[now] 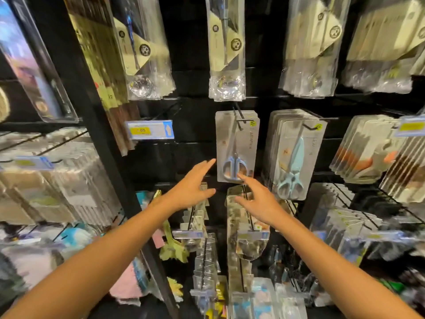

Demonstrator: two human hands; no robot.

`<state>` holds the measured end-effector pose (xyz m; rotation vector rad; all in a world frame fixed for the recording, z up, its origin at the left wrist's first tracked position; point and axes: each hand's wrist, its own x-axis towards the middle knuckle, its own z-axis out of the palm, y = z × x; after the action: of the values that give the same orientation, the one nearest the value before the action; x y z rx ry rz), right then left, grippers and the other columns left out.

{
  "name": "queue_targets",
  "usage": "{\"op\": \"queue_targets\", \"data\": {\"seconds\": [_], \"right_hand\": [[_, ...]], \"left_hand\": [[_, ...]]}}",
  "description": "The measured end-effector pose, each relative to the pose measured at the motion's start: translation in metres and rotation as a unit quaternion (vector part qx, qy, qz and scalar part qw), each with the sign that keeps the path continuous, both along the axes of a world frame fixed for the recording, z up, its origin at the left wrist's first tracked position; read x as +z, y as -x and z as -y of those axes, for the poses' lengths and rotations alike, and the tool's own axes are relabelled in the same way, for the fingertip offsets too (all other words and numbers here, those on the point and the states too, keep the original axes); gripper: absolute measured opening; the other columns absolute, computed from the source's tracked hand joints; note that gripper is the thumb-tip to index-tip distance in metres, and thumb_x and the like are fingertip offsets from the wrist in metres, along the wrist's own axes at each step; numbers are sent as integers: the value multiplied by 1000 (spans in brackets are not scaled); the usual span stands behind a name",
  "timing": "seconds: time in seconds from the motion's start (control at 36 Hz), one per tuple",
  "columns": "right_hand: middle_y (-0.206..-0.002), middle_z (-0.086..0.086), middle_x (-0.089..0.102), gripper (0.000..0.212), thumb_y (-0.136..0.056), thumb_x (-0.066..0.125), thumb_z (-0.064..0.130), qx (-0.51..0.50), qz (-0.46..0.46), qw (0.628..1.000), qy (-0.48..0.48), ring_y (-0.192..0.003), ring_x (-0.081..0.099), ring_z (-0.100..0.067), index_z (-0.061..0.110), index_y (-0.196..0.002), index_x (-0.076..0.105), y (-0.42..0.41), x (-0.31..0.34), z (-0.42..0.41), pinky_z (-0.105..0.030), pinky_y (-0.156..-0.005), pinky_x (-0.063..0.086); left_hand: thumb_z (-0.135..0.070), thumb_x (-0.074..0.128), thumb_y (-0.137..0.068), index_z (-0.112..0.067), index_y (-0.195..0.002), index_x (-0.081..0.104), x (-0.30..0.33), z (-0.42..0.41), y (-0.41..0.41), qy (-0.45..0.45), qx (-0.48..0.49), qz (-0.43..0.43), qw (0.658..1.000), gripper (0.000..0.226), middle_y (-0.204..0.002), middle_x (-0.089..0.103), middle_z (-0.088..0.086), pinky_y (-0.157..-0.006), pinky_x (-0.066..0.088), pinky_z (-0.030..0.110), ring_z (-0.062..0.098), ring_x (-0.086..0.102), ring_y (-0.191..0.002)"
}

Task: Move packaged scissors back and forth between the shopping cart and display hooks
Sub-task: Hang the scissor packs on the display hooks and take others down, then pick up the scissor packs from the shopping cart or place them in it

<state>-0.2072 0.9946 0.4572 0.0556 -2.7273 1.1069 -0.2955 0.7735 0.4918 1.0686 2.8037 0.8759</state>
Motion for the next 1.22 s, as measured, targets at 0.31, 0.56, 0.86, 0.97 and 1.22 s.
{"op": "queue_targets", "data": {"seconds": [0.31, 0.56, 0.86, 0.97, 1.22], "right_hand": [[-160, 11, 33, 58, -102, 57, 34, 219, -15, 963, -157, -149, 28, -11, 33, -155, 33, -34, -16, 88, -30, -120, 28], [-158, 5, 38, 58, -99, 62, 33, 395, -27, 898, -192, -149, 31, -17, 23, -153, 41, -32, -55, 219, -36, -124, 27], [-162, 9, 28, 62, -101, 54, 45, 524, 43, 813, -253, -152, 22, -15, 30, -157, 32, -45, -101, 414, -32, -124, 22], [-163, 7, 25, 62, -102, 54, 41, 577, 66, 763, -284, -152, 21, -17, 27, -158, 29, -56, -108, 496, -28, -121, 19], [-164, -2, 29, 64, -101, 59, 35, 632, 95, 694, -332, -151, 24, -21, 21, -157, 30, -70, -143, 656, -32, -122, 23]], "left_hand": [[-30, 62, -97, -21, -157, 35, -50, 140, -85, 98, 21, -175, 979, 67, -165, 28, 7, -125, 17, 40, 26, 19, -154], [-37, 63, -95, -23, -158, 33, -102, 288, -195, 189, 228, -115, 948, 71, -165, 28, 10, -119, 31, 54, 35, 26, -152], [-57, 42, -95, -37, -161, 11, -178, 446, -326, 161, 438, 41, 884, 76, -169, 15, 2, -123, 21, 56, 32, 9, -156], [-49, 57, -94, -33, -160, 16, -208, 515, -366, 146, 479, 71, 863, 79, -164, 28, 9, -121, 26, 57, 37, 25, -151], [-39, 84, -74, -26, -151, 32, -233, 616, -428, 138, 570, 102, 803, 94, -145, 53, 13, -102, 49, 54, 32, 33, -130]]}}
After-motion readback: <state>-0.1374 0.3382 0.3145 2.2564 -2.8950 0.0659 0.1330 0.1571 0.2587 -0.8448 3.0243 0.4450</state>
